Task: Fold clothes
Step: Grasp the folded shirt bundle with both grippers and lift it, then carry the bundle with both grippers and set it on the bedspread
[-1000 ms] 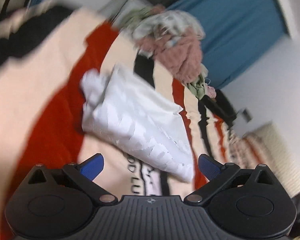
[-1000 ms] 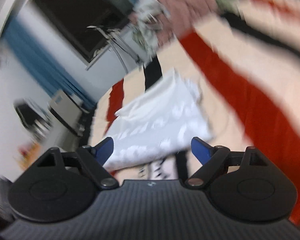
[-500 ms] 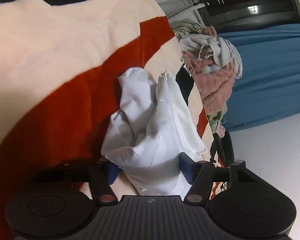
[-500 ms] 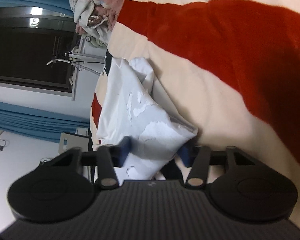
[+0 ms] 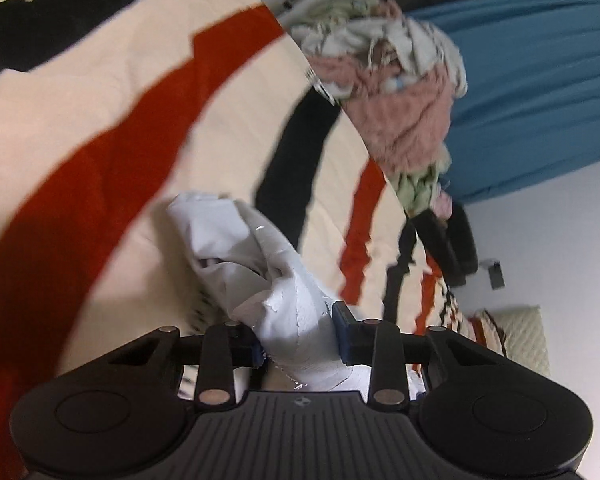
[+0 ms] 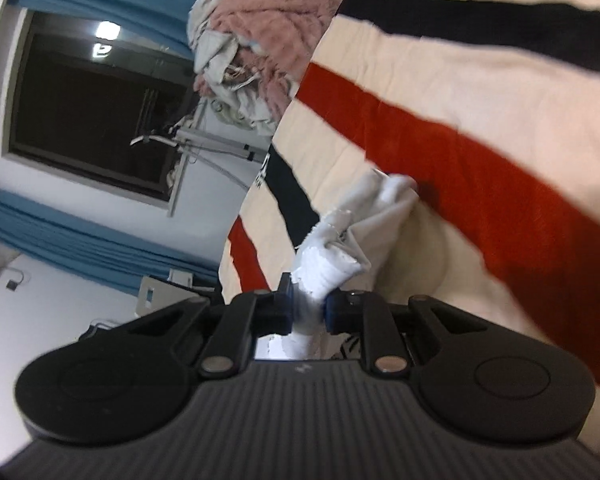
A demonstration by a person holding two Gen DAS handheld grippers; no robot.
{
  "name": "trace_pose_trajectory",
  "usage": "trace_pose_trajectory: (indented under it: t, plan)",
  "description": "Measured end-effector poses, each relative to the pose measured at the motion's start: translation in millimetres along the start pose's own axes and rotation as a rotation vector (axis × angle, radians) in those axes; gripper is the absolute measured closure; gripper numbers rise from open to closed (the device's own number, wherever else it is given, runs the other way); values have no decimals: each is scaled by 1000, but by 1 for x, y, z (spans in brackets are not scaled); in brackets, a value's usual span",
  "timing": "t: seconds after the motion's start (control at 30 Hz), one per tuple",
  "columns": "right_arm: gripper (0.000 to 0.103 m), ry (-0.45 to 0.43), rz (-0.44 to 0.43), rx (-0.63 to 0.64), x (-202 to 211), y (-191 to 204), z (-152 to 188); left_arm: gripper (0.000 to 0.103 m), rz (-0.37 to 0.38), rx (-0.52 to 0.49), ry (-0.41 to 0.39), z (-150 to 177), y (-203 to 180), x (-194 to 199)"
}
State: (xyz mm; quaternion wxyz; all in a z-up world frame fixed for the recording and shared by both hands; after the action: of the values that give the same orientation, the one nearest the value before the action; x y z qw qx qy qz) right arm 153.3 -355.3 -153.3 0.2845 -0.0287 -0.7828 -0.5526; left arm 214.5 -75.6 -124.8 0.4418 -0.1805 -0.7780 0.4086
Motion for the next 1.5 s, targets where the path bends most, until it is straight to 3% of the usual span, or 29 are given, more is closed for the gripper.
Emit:
trace_pose_trajectory:
  t: [0.17, 0.33, 0.47, 0.6, 0.7, 0.77, 0.9, 1.0, 1.1, 1.3, 1.5]
  plan:
    - [85, -6, 56, -15, 17, -4, -53, 69, -28, -58, 68, 2, -62, -43]
    - [85, -81, 74, -43, 3, 0, -143, 69, -9, -136, 92, -13, -144, -116]
    - [85, -203, 58, -2, -9, 23, -234, 70, 79, -177, 117, -40, -220, -191]
    - [85, -347, 30, 86, -18, 46, -315, 70, 215, -294, 79, -69, -296, -270]
    - [85, -419, 38, 149, -38, 32, -350, 69, 279, -420, 43, -72, -320, -323]
    - [85, -452, 59, 183, -55, 13, -366, 69, 274, -490, 46, -64, -312, -358]
    - [85, -352, 197, 150, -106, -74, -336, 70, 178, -565, 132, -35, -238, -418]
    - [85, -256, 289, 101, -136, -136, -301, 69, 117, -626, 208, -12, -186, -437]
    - [82, -272, 311, 98, -136, -151, -279, 57, 112, -709, 211, -1, -164, -434]
    - [82, -235, 393, 122, -114, -131, -257, 51, 71, -841, 146, -3, -180, -397]
    - [82, -246, 427, 254, -56, -67, -231, 38, 75, -901, 59, -3, -231, -287]
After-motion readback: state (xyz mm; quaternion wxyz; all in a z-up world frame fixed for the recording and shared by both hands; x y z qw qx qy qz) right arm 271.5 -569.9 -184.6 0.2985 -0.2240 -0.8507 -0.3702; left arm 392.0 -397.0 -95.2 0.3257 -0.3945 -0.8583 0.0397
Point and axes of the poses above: each gripper's, at about its wrist camera, not at the fingertips, and x roughly against the way its jaws point, y to its left, z to its underside, the point moved 10 cm from there along -x, roughly the way its jaws point, and after that the axes turned 4 degrees about z, right-handed, at the moved point
